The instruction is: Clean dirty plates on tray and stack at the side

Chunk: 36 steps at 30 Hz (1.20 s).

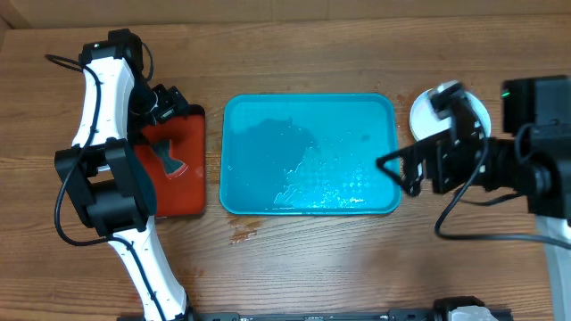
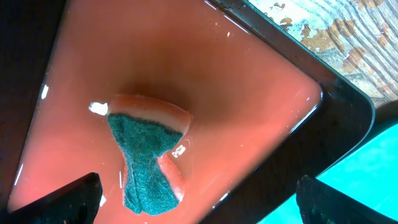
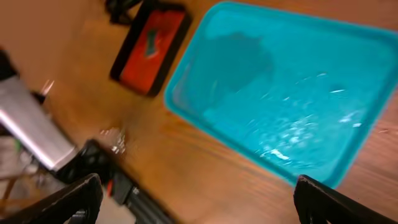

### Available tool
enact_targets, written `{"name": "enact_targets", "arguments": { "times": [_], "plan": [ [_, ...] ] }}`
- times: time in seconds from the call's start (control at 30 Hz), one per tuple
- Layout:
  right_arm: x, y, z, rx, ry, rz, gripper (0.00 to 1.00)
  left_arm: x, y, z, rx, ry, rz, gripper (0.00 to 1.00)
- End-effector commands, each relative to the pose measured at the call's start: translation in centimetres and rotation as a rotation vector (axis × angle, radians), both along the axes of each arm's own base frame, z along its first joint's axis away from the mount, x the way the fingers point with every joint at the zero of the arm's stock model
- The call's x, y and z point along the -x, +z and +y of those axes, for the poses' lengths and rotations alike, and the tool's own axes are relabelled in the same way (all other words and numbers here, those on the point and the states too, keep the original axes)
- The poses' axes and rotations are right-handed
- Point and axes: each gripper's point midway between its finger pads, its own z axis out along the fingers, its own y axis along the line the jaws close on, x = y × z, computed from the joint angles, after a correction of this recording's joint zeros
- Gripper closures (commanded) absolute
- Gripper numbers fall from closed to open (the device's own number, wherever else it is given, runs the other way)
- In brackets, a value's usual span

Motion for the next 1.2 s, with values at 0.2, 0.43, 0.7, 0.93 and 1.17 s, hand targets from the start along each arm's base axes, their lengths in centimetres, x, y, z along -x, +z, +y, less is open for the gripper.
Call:
{"name": "enact_targets", "arguments": {
  "times": [0.2, 0.43, 0.7, 0.93, 1.17],
  "plan": [
    [1.9, -0.9, 0.6, -0.059, -0.11, 0.216, 0.0, -0.6, 1.3, -0.1, 0.003, -0.012, -0.039, 0.0],
    [2.8, -1.5, -0.6, -0.034, -0.232, 0.28, 0.0, -0.6, 1.3, -0.2, 0.003, -0.015, -0.04, 0.0],
    [2.0, -3.1, -1.5, -0.09, -0.353, 0.107, 0.0, -0.6, 1.3, -0.1, 0.002, -0.011, -0.04, 0.0],
    [0.3, -5.9, -3.0, -0.176, -0.517, -0.07, 0.0, -0.6, 1.3, -0.3, 0.003, -0.017, -0.04, 0.0],
    [-0.5, -8.8, -4.7, -0.21, -0.591, -0.323, 0.0, -0.6, 1.3, -0.2, 0.003, -0.016, -0.04, 0.0]
  ]
}}
